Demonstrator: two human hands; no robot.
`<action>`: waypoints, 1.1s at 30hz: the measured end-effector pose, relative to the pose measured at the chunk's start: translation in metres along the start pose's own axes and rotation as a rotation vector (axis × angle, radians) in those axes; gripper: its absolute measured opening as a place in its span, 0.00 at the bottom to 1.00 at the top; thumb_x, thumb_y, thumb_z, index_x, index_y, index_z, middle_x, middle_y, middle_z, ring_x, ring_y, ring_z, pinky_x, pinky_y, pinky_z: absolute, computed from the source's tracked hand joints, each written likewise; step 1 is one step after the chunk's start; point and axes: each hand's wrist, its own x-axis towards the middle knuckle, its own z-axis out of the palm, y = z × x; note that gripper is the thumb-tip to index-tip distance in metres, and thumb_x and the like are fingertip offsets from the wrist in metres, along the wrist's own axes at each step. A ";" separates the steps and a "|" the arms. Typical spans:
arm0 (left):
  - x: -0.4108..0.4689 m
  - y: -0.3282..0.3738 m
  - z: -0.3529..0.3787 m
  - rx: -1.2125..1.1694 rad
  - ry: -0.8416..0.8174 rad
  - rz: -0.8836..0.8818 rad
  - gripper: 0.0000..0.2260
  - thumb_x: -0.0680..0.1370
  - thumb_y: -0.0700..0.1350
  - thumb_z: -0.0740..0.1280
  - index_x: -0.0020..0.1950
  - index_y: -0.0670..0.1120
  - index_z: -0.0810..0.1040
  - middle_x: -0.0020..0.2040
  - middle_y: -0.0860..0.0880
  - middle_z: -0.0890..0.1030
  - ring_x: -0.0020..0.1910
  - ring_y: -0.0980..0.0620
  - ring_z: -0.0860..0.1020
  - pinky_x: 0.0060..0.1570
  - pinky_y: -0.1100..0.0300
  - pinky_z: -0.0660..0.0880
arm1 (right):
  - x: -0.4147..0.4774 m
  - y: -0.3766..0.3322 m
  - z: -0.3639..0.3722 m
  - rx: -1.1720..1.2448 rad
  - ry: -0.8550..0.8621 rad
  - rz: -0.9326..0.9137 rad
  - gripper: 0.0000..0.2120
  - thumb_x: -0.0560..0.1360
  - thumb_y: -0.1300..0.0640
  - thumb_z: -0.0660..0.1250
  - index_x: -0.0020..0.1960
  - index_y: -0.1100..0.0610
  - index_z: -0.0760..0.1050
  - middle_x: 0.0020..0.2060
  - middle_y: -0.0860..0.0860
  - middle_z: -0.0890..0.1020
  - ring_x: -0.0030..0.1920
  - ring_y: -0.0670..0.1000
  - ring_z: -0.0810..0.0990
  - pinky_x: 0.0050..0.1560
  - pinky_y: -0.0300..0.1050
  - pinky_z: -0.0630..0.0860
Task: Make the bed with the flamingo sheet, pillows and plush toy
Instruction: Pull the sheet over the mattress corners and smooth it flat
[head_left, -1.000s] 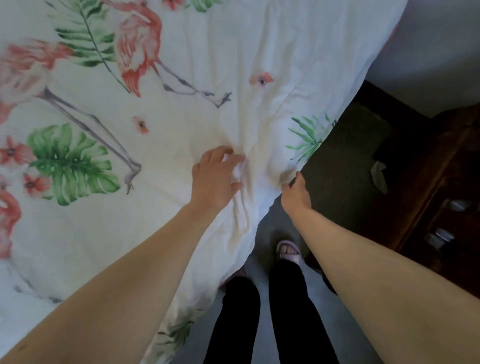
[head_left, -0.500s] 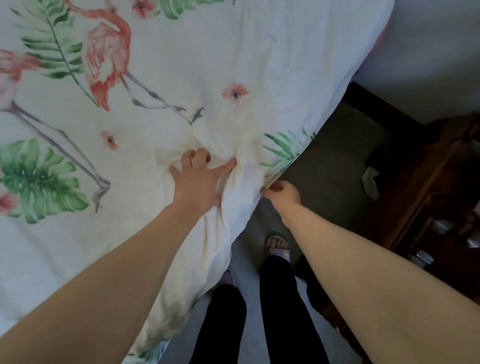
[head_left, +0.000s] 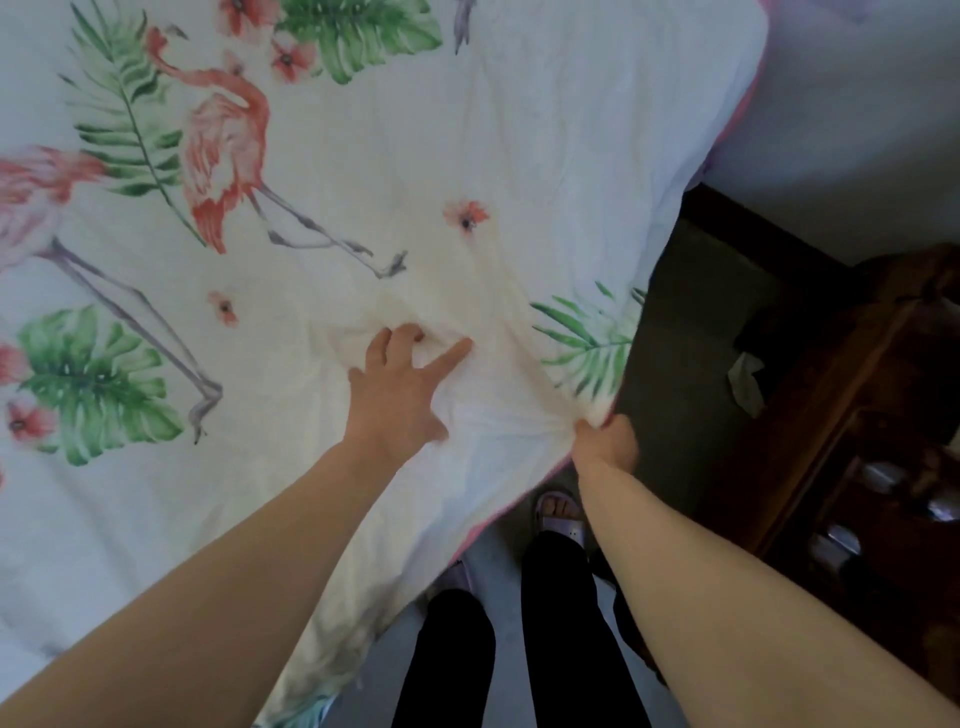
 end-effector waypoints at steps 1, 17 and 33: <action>-0.002 0.003 0.000 -0.018 0.028 0.016 0.49 0.64 0.56 0.76 0.75 0.67 0.47 0.73 0.47 0.52 0.73 0.39 0.52 0.60 0.38 0.70 | -0.001 0.005 -0.009 -0.015 0.035 0.019 0.15 0.76 0.58 0.65 0.59 0.66 0.71 0.59 0.63 0.77 0.60 0.63 0.76 0.55 0.50 0.72; 0.077 0.036 -0.032 -0.100 0.185 0.078 0.35 0.76 0.54 0.67 0.77 0.56 0.53 0.79 0.50 0.49 0.77 0.42 0.46 0.69 0.34 0.55 | 0.002 -0.074 -0.022 -0.075 0.148 -0.762 0.31 0.77 0.58 0.64 0.76 0.49 0.55 0.75 0.50 0.59 0.72 0.53 0.62 0.71 0.49 0.63; 0.176 0.098 -0.078 0.173 -0.176 0.224 0.59 0.60 0.56 0.80 0.72 0.69 0.35 0.75 0.56 0.29 0.73 0.32 0.34 0.61 0.21 0.50 | 0.111 -0.136 -0.034 0.549 -0.393 0.164 0.23 0.81 0.42 0.51 0.66 0.57 0.70 0.57 0.56 0.78 0.56 0.57 0.77 0.56 0.49 0.75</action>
